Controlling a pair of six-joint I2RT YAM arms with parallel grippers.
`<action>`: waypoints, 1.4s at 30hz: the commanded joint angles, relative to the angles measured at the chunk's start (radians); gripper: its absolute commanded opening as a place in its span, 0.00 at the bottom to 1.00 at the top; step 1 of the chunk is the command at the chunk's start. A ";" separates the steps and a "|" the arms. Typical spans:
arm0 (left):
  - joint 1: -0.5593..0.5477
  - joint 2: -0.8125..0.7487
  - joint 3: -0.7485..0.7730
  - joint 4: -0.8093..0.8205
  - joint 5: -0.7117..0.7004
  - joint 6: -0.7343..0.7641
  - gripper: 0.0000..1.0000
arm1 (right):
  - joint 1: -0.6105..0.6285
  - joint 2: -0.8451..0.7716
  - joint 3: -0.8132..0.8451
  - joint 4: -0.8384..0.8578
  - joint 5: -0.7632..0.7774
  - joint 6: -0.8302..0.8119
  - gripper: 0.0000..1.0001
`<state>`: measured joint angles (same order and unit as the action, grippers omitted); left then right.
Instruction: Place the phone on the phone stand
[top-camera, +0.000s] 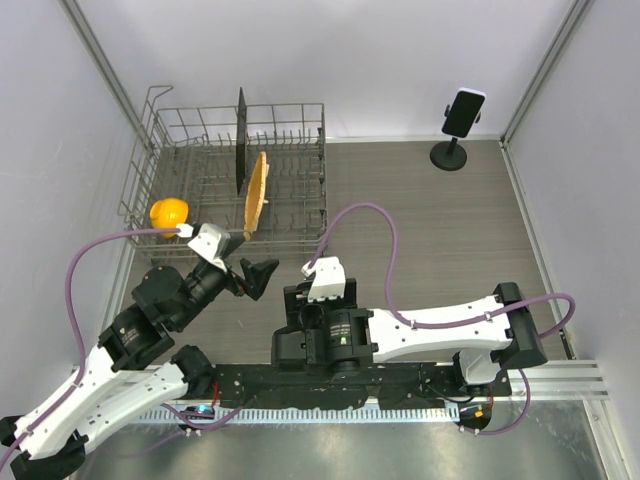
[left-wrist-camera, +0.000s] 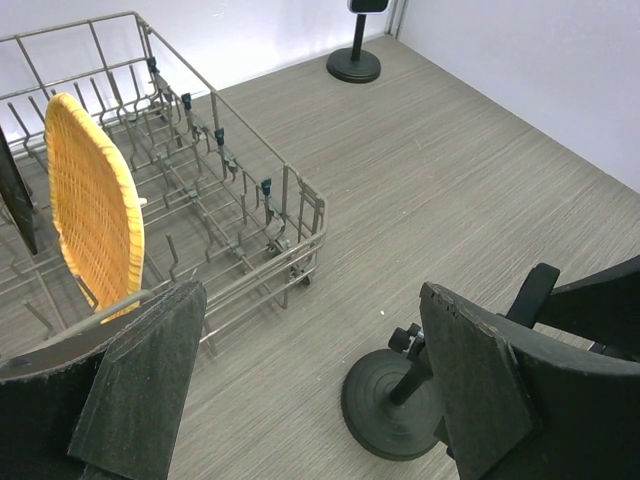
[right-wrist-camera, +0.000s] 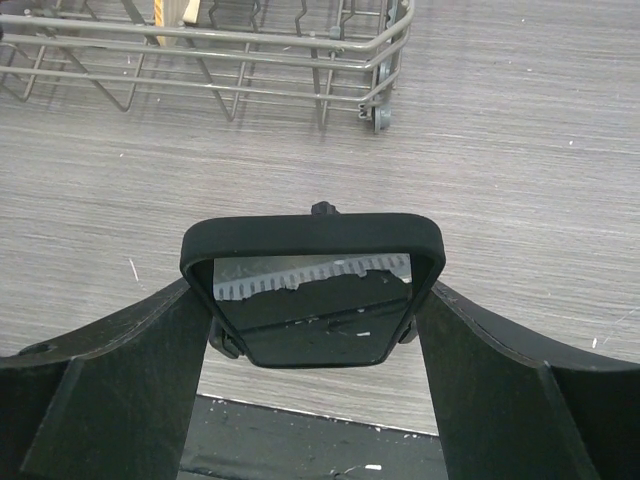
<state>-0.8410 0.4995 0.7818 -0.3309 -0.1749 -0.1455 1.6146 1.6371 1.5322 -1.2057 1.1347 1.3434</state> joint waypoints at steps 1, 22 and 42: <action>0.005 -0.007 0.008 0.024 0.012 0.007 0.92 | -0.004 -0.023 -0.023 0.066 0.069 -0.062 0.16; 0.005 0.017 0.014 0.021 0.032 0.006 0.92 | -0.074 -0.262 -0.049 0.015 0.182 -0.240 0.00; 0.003 0.004 0.011 0.030 0.064 0.003 0.92 | -0.901 -0.355 -0.238 0.961 -0.231 -1.073 0.00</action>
<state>-0.8410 0.5087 0.7818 -0.3321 -0.1276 -0.1459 0.8391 1.2125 1.2171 -0.6037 0.9833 0.4492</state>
